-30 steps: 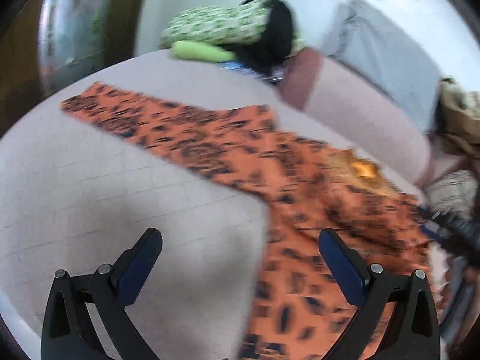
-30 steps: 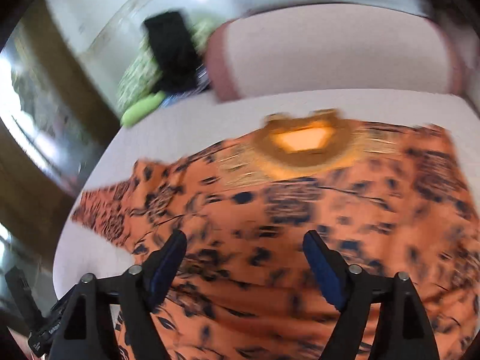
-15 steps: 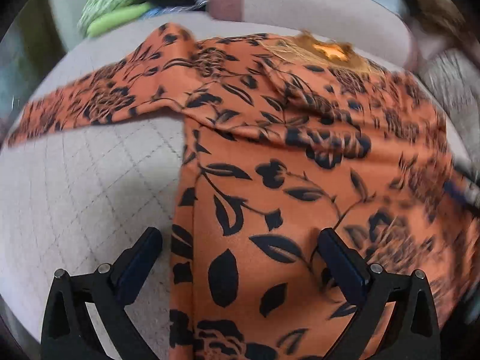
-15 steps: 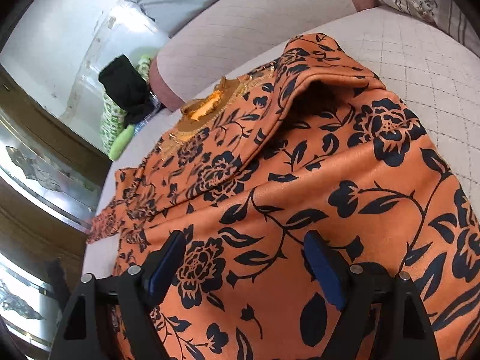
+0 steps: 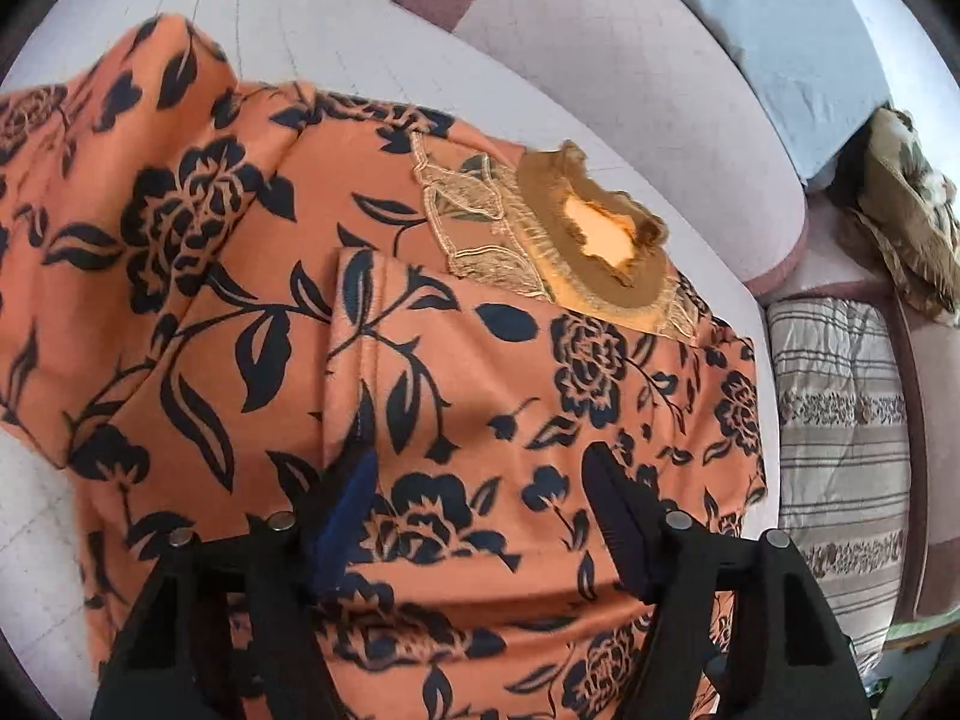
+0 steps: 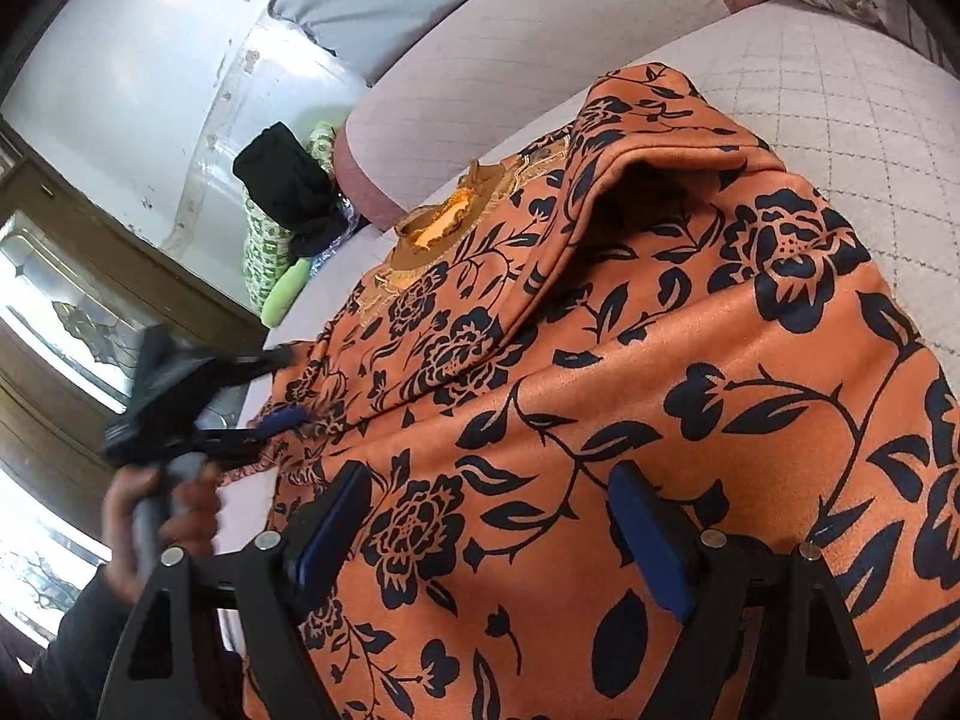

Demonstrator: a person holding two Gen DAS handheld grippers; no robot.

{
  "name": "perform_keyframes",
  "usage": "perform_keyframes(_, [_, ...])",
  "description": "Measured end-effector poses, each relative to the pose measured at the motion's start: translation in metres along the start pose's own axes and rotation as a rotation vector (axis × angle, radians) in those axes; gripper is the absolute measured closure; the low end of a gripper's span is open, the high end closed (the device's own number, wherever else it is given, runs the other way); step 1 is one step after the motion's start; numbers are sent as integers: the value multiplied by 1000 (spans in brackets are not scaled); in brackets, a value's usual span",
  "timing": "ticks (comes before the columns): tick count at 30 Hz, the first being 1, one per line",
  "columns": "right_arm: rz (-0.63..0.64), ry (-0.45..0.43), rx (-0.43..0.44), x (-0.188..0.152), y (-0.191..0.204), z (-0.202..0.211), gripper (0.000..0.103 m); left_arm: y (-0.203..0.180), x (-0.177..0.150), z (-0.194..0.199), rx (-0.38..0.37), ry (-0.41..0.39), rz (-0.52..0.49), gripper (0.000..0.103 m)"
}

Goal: Fold small clothes

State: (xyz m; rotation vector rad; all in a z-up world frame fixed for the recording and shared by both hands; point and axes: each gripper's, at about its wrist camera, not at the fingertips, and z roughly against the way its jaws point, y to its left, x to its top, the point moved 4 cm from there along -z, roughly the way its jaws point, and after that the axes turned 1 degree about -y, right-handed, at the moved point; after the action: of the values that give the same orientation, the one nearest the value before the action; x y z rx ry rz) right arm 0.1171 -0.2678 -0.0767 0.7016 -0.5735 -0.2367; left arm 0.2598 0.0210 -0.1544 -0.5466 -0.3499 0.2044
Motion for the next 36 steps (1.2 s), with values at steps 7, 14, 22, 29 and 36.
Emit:
perform_keyframes(7, [-21, 4, 24, 4, -3, 0, 19, 8, 8, 25, 67, -84, 6, 38])
perform_keyframes(14, [-7, 1, 19, 2, -2, 1, 19, 19, 19, 18, 141, -92, -22, 23])
perform_keyframes(22, [-8, 0, 21, 2, -3, 0, 19, 16, 21, -3, 146, -42, -25, 53])
perform_keyframes(29, [-16, -1, 33, 3, -5, -1, 19, -25, 35, 35, 206, -205, -215, 92])
perform_keyframes(36, [-16, -1, 37, 4, -8, -1, 19, -27, 34, 21, 283, -211, -302, 92])
